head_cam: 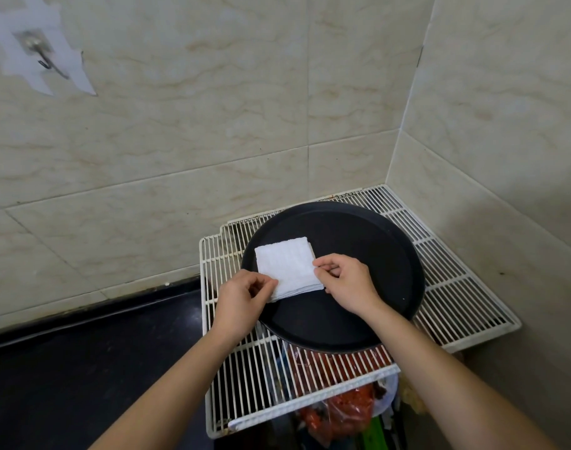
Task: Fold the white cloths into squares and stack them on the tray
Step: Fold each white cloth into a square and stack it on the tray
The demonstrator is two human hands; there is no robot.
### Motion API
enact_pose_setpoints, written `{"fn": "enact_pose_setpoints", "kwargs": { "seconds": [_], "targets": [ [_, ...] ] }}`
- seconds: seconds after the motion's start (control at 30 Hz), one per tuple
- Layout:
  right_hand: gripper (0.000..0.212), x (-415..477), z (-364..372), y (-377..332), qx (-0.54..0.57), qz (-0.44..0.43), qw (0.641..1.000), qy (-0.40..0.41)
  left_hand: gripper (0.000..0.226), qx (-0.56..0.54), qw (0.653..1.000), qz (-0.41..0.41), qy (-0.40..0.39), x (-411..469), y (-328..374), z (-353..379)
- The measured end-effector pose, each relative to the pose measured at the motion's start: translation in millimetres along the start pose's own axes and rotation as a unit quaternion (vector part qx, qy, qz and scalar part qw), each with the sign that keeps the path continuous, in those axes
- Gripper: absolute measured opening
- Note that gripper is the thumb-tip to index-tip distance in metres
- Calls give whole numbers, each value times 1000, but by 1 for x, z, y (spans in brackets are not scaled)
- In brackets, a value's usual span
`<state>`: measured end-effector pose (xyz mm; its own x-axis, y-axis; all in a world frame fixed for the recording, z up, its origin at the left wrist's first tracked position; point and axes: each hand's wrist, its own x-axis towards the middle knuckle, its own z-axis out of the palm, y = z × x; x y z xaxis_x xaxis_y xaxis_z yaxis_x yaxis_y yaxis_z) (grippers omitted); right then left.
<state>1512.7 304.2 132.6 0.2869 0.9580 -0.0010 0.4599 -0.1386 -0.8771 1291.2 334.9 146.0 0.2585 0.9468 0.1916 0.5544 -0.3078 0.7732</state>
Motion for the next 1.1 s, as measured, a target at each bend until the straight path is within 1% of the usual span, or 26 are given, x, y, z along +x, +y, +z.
{"fn": "enact_pose_setpoints", "kwargs": {
  "seconds": [0.1, 0.2, 0.27, 0.33, 0.43, 0.53, 0.6, 0.7, 0.77, 0.87, 0.93, 1.1],
  "targets": [
    [16, -5, 1, -1, -41, -15, 999, 4, 12, 23, 1000, 9, 7, -3, -1, 2],
    [19, -10, -3, -9, -74, -25, 997, 17, 6, 19, 1000, 23, 3, -4, 1, -3],
    [21, -14, -7, -17, -99, -49, 993, 45, 4, 8, 999, 33, 29, -6, 2, -15],
    [25, -17, -13, -26, -153, -82, 982, 72, 11, 27, 996, 48, 69, -8, 0, -31],
    [35, -18, -6, -44, -234, -149, 956, 93, 31, 124, 984, 60, 116, -20, -9, -62],
    [44, -17, 31, -67, -263, -208, 939, 73, 45, 269, 947, 62, 165, -42, -31, -98],
    [48, -20, 69, -81, -272, -243, 931, 33, 53, 332, 925, 12, 186, -65, -51, -120],
    [55, -34, 133, -102, -292, -293, 910, -26, 61, 368, 905, -77, 197, -111, -80, -151],
    [59, -53, 176, -121, -301, -317, 897, -64, 64, 384, 895, -115, 196, -146, -99, -176],
    [61, -90, 235, -153, -295, -364, 875, -118, 64, 412, 870, -168, 212, -201, -123, -225],
    [62, -121, 275, -179, -292, -397, 858, -146, 64, 421, 850, -208, 238, -245, -136, -264],
    [66, -201, 364, -242, -283, -441, 832, -183, 65, 431, 814, -260, 291, -342, -165, -355]
  ]
}}
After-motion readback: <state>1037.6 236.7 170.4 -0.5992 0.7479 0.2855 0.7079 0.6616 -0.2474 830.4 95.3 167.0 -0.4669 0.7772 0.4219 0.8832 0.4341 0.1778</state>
